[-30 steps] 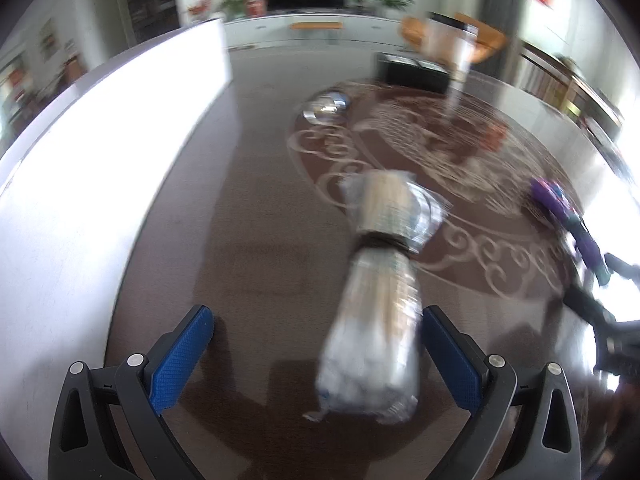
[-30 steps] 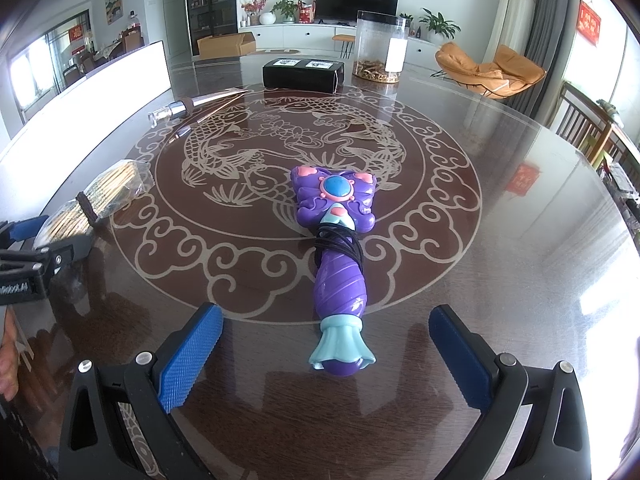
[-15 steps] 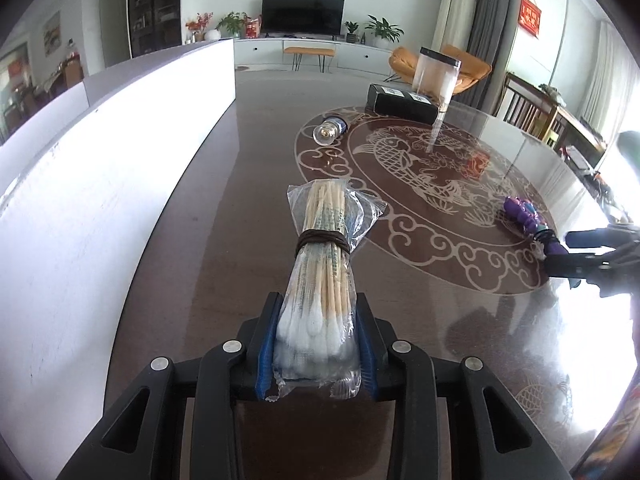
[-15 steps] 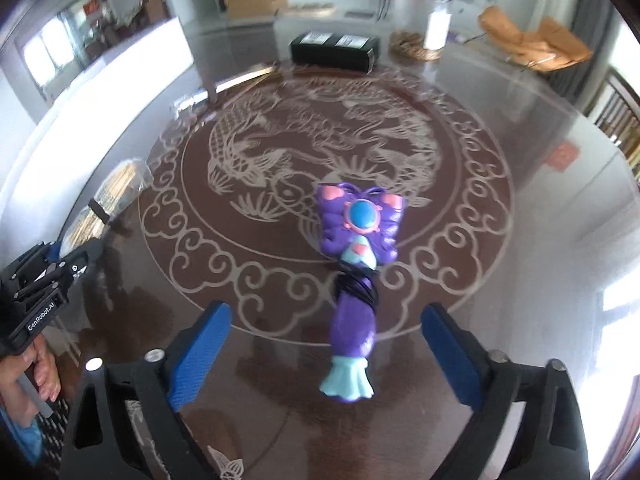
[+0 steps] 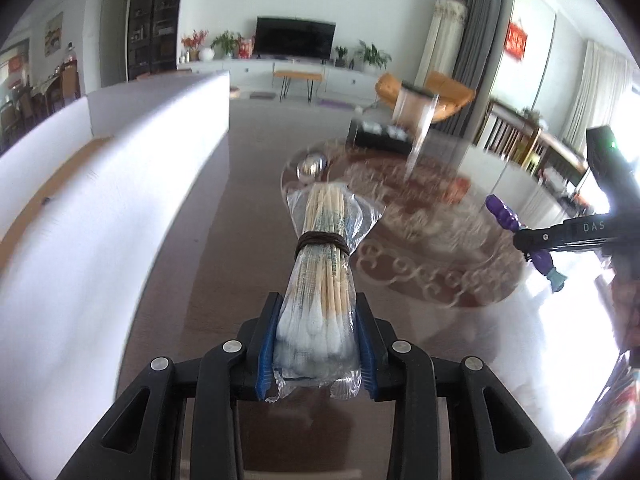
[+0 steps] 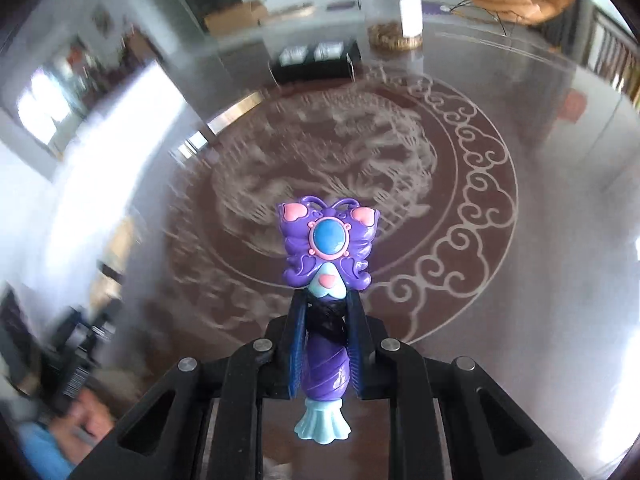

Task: Organize objects
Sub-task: 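Grasp the cotton swab bundle with the left gripper while the right grasps the toy wand, then carry both items over the white bin and open both grippers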

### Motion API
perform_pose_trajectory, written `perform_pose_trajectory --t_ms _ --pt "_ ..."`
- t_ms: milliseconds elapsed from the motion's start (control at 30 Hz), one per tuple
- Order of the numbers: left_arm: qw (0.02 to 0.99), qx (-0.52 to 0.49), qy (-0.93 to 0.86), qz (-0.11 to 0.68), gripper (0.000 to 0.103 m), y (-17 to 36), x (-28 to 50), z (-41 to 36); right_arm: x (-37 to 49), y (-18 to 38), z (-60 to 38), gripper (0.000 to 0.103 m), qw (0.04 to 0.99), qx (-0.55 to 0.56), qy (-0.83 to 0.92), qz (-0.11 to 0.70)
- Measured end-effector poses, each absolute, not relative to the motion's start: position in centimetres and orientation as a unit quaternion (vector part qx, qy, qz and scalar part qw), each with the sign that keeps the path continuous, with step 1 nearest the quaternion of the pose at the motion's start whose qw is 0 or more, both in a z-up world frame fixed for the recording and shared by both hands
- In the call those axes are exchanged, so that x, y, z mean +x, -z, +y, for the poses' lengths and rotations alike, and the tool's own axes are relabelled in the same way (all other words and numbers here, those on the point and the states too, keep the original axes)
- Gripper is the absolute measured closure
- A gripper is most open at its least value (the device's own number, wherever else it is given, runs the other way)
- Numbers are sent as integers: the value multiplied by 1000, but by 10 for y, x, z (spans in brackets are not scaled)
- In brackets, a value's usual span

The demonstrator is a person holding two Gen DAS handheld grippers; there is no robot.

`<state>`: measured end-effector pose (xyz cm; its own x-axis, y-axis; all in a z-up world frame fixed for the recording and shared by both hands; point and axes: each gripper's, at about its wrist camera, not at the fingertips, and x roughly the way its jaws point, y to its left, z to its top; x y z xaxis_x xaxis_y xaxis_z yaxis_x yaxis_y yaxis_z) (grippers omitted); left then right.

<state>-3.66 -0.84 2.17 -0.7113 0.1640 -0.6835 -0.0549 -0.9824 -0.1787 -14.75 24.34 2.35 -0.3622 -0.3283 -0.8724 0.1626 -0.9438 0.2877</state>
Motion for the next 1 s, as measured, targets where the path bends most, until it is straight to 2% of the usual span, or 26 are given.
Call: perform_pose_trajectory --t_ms 167,333,400,600,900,933,967,1000 --pt "42 -337 -933 -121 69 -70 -21 -43 -140 -80 217 84 187 483 849 -101" --pt "-23 -309 -936 -165 68 -110 -15 -119 -145 -139 123 84 274 430 855 -95" --pt "-18 -313 -924 -219 64 -113 -17 -161 -146 -150 79 84 311 422 847 -86" --pt "-32 -303 -907 -290 63 -117 -10 -231 -136 -163 -67 84 406 411 815 -41" --pt "-144 -315 -901 -263 63 -108 -8 -297 -120 -143 -179 83 438 423 792 22" --pt "-175 -327 -892 -258 61 -105 -11 -306 -118 -137 -189 83 440 430 788 32" --pt "-191 -339 -884 -258 42 -103 -14 -315 -117 -132 -195 82 437 435 786 42" --pt "-202 -348 -879 -257 14 -100 -17 -319 -116 -127 -201 80 432 441 785 55"
